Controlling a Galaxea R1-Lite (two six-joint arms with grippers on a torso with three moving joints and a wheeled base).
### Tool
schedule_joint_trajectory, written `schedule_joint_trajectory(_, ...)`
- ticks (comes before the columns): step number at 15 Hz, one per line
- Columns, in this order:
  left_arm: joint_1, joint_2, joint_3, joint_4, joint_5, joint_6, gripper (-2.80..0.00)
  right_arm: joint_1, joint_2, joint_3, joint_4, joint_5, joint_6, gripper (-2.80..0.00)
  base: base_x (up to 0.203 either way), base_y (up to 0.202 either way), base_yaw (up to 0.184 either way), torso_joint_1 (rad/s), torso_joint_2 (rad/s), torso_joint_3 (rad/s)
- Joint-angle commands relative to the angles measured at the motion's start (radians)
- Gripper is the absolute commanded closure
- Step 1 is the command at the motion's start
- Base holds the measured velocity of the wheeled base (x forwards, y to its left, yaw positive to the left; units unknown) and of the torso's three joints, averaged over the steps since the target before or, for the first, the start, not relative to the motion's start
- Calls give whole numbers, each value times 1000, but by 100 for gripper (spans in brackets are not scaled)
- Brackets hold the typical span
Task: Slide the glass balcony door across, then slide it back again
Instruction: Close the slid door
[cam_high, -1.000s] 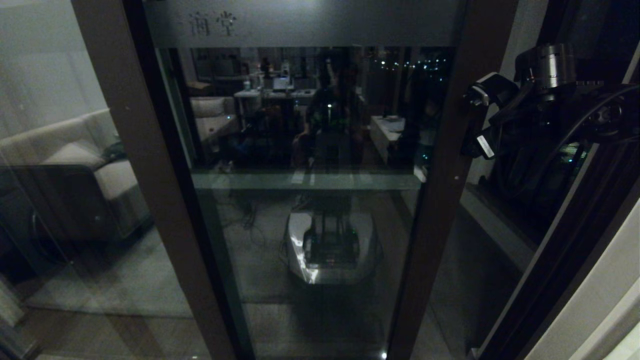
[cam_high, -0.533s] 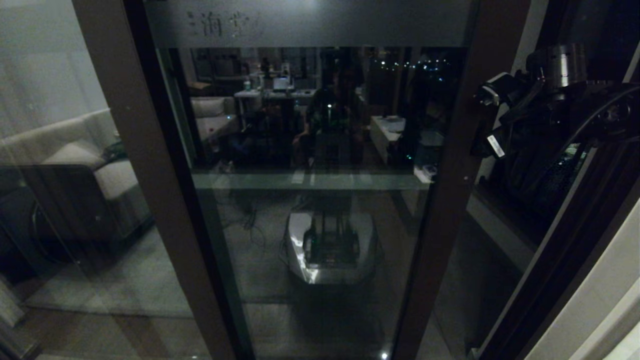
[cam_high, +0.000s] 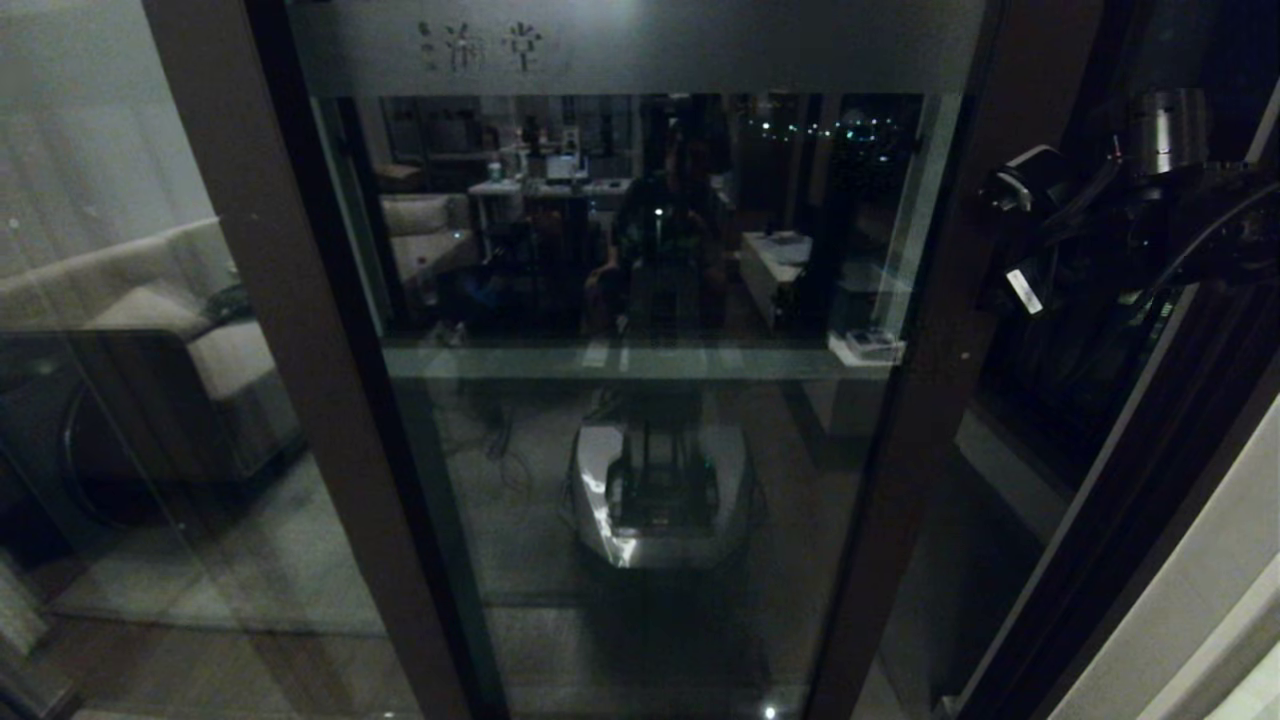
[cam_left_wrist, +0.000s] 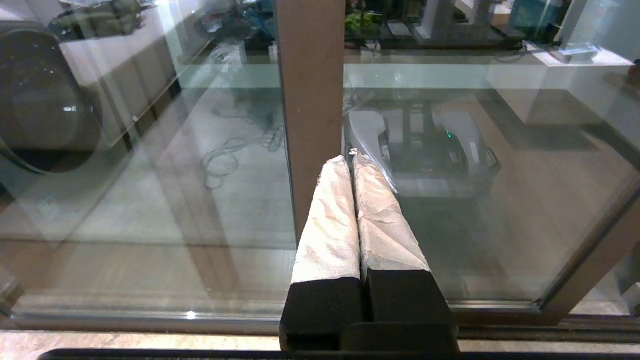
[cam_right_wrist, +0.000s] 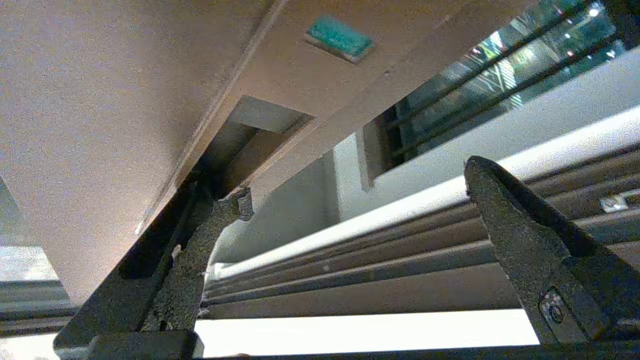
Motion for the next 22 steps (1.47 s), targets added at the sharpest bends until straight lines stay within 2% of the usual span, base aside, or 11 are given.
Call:
schedule_joint_trajectory(1,0,0,2,0,0,0,0,-14,-2,1,1,2,-5,-280,0,0,0,0,0,0)
schedule_joint_trajectory(22,0,1,2,0,0,0,0,-163,-1,-10,-1,3,-21,-280,0,0,0,0,0,0)
